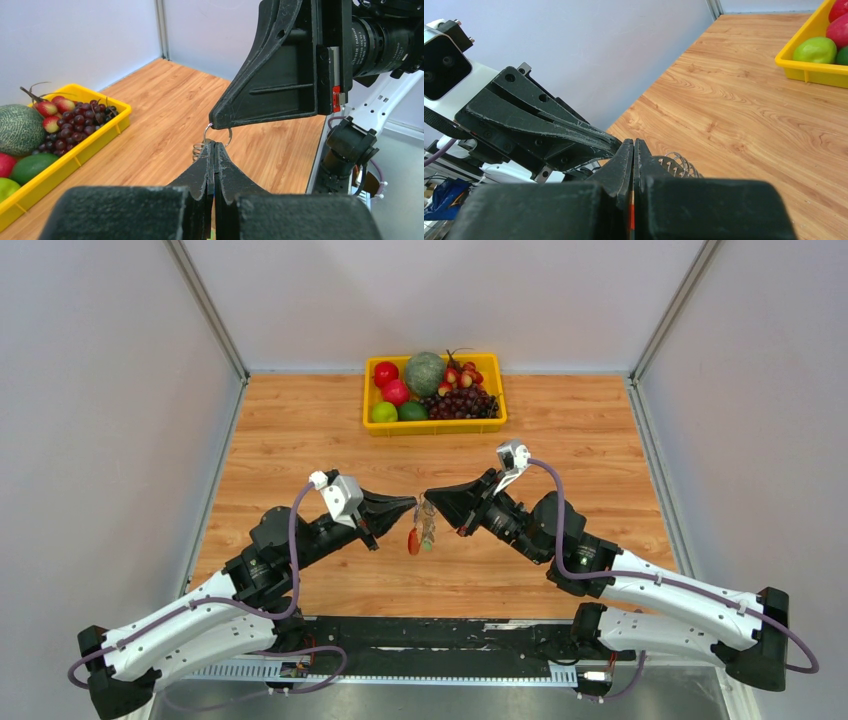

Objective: Put the keys on the keyring

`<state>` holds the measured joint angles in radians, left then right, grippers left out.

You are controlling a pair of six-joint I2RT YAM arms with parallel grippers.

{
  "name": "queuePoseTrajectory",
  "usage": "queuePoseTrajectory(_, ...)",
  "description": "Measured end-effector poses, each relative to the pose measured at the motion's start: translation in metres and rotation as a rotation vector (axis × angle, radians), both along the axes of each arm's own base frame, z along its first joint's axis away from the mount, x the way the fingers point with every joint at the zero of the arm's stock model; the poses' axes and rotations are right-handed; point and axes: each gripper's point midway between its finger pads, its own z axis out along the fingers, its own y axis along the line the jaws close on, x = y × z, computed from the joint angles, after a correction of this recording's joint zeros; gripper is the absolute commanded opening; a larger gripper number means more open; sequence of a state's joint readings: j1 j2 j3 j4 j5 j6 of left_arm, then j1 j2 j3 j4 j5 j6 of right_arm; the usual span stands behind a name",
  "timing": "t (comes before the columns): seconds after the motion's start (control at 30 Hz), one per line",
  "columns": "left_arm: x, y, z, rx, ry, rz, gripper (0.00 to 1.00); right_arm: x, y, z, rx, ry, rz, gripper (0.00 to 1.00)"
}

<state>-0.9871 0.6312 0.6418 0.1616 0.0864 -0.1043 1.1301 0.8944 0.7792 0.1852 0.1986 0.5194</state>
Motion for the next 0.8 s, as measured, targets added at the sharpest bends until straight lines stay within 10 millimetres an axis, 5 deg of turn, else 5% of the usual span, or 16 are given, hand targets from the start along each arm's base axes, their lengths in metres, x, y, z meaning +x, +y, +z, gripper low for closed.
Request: queuePoseTrajectory(0.8,0.0018,0.0009,0.002,-0.007,-0.004,0.012,0.0,-0.0091,-0.0022,0.0092,0.028,-0.006,0.039,0.0)
